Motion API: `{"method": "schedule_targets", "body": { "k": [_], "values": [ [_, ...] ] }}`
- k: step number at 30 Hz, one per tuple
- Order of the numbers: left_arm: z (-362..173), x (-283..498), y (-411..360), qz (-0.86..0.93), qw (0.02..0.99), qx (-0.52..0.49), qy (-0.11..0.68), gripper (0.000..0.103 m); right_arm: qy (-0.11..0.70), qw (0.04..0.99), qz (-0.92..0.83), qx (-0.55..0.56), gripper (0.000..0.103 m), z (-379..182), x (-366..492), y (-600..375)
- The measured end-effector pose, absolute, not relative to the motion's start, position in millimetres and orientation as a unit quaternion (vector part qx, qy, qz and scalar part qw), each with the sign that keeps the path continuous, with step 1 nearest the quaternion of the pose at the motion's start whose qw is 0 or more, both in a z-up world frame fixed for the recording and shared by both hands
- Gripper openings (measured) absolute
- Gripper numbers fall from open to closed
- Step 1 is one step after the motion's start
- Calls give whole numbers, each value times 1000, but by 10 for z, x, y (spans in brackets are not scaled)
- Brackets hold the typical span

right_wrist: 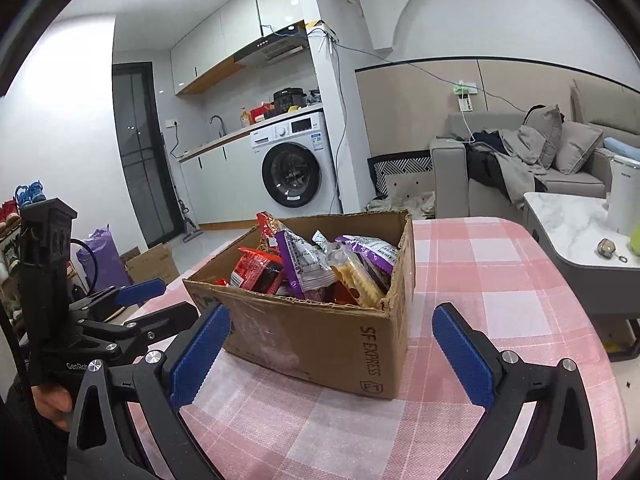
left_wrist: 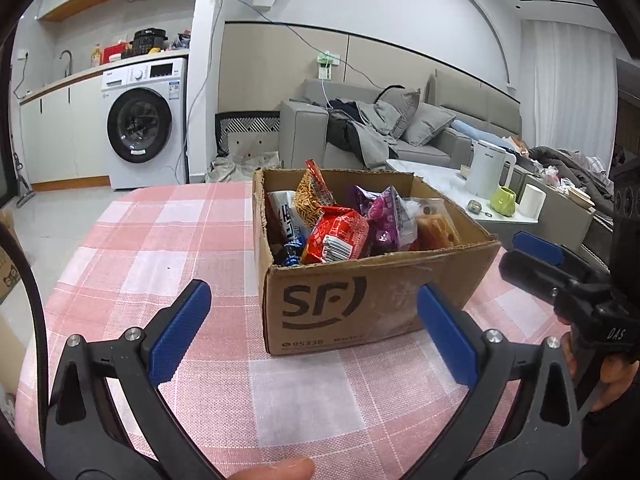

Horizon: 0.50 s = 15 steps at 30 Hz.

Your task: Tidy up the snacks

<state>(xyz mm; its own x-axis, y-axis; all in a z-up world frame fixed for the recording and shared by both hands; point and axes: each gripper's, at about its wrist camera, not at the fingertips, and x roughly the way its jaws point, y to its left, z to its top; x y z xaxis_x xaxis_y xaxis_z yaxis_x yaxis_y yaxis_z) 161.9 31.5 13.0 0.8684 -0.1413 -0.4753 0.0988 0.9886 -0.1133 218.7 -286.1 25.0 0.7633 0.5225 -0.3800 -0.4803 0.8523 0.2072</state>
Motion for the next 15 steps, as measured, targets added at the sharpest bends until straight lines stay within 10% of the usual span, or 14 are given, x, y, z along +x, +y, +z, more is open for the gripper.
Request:
{"method": "schedule_targets", "body": {
  "k": [15],
  "values": [
    [11, 1576, 290, -36, 975, -20, 219, 103, 185, 949, 253, 27, 103, 184, 2122, -2851]
  ]
}}
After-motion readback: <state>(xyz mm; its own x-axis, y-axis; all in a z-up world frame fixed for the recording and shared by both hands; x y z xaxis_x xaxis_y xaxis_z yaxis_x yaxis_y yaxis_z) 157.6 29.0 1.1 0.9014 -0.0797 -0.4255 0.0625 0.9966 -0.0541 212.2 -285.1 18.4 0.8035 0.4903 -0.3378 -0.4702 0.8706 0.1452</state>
